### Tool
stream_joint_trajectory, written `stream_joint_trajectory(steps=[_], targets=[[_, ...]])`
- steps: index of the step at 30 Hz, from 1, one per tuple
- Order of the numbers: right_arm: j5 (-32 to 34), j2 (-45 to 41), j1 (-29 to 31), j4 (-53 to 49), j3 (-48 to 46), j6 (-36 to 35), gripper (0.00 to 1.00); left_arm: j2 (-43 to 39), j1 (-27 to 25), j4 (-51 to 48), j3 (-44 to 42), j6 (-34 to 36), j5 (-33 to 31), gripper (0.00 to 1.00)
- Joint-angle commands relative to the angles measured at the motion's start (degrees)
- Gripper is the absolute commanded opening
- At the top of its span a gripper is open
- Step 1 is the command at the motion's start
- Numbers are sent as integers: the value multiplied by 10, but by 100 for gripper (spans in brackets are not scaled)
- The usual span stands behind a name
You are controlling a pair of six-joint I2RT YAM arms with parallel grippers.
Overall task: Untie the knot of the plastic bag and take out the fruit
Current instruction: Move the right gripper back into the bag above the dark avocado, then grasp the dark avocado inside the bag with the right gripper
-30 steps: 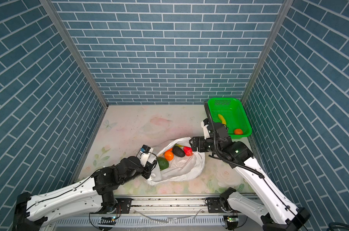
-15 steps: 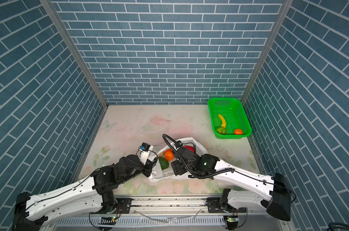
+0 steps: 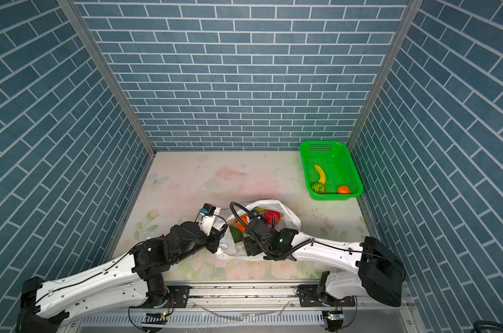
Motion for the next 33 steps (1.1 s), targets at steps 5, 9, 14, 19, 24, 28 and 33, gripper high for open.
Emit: stream_joint_trajectory(steps=[5, 9, 14, 19, 24, 28, 33], targets=[[7, 42, -43, 84, 14, 59, 77, -1, -3, 14, 0, 10, 28, 0], [29, 67, -64, 97, 34, 66, 80, 2, -3, 12, -13, 11, 48, 0], [85, 71, -88, 80, 56, 82, 88, 14, -3, 12, -23, 11, 64, 0], [87, 79, -104, 57, 61, 110, 89, 27, -3, 22, -28, 11, 67, 0], [89, 98, -105, 47, 65, 121, 89, 38, -3, 33, -28, 12, 65, 0], [89, 115, -110, 51, 77, 125, 90, 44, -3, 37, -24, 14, 67, 0], [109, 147, -114, 29, 106, 117, 92, 49, -3, 37, -19, 20, 71, 0]])
